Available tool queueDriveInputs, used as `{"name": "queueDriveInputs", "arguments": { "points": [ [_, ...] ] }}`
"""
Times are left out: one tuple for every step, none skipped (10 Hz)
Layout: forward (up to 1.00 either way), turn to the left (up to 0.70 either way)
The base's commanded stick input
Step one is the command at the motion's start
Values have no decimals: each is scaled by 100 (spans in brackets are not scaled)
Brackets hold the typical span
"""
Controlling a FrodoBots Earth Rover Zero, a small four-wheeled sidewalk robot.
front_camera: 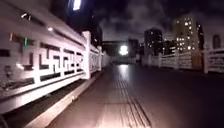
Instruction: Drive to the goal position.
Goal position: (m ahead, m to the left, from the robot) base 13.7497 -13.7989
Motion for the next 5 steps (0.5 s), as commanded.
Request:
{"name": "queueDriveInputs", "arguments": {
  "points": [
    [45, 0],
    [45, 0],
    [45, 0],
    [45, 0],
    [45, 0]
  ]
}}
